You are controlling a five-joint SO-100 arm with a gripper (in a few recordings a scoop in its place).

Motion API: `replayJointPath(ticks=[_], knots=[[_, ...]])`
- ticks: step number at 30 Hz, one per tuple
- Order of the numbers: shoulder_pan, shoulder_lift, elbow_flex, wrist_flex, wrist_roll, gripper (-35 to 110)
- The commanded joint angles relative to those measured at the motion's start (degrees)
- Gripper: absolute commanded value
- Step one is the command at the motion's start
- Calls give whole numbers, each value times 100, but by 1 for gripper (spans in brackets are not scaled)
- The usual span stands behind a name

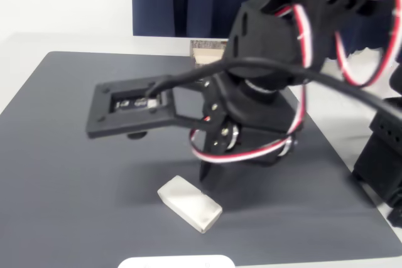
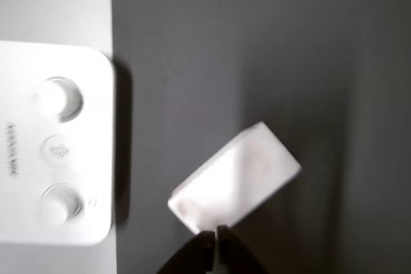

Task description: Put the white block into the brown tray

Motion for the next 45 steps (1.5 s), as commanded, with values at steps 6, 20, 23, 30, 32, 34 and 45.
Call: replayJointPath(ticks=[6,20,23,30,32,34,45], knots=[[105,-308,-536,-88,-193,0],[299,-422,-800,360,4043,0],[334,-413,-844,782,4781,1],[431,-325,-853,905,5607,1],[457,-334,-914,888,5599,1],[483,-360,-949,870,5484,1],[554,-422,-1011,888,5045,15]])
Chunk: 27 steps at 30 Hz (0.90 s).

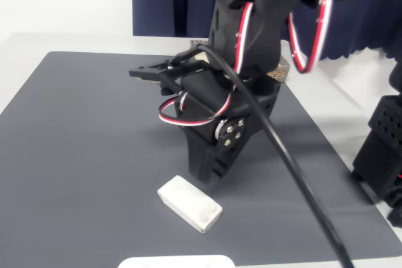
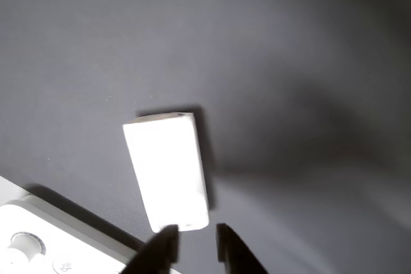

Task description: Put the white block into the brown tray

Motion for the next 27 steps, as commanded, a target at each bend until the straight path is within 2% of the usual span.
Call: replayJointPath(ticks=[1,5,9,16,27], knots=[[44,53,-299,18,-176,16],[44,0,-510,606,211,29],[44,-44,-519,633,-9,34],[97,-132,-527,483,-580,38],[105,-387,-519,123,-554,40]])
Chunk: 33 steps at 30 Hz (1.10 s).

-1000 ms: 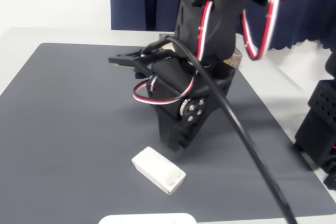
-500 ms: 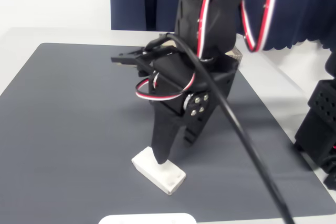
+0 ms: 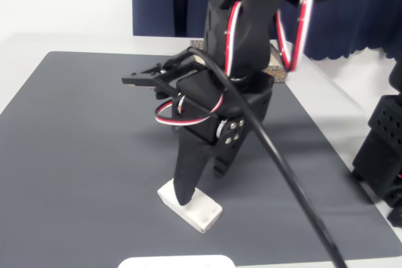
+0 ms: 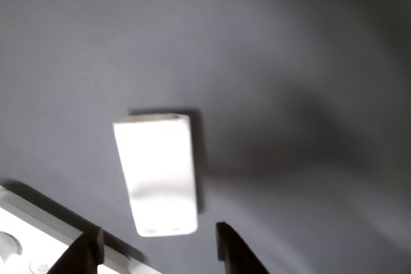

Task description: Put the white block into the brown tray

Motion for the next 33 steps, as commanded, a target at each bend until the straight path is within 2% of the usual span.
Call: replayJointPath(ticks=[1,28,33], knots=[[26,-9,-193,-105,-9,40],[132,-316,-70,-255,-193,41],[132,-527,-70,-615,-343,39]])
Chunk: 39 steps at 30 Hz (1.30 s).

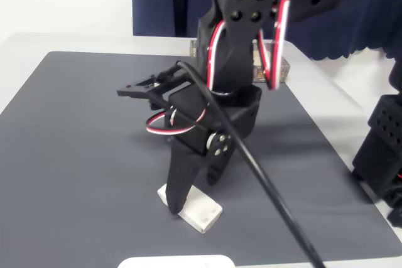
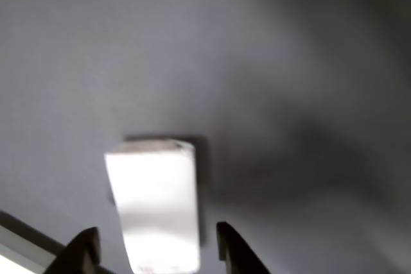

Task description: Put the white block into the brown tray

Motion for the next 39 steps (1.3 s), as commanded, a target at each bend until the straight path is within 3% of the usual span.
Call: replayJointPath(ticks=[1,39], knots=[[9,-79,-70,-237,-88,39],[-132,-580,-536,105,-9,29]])
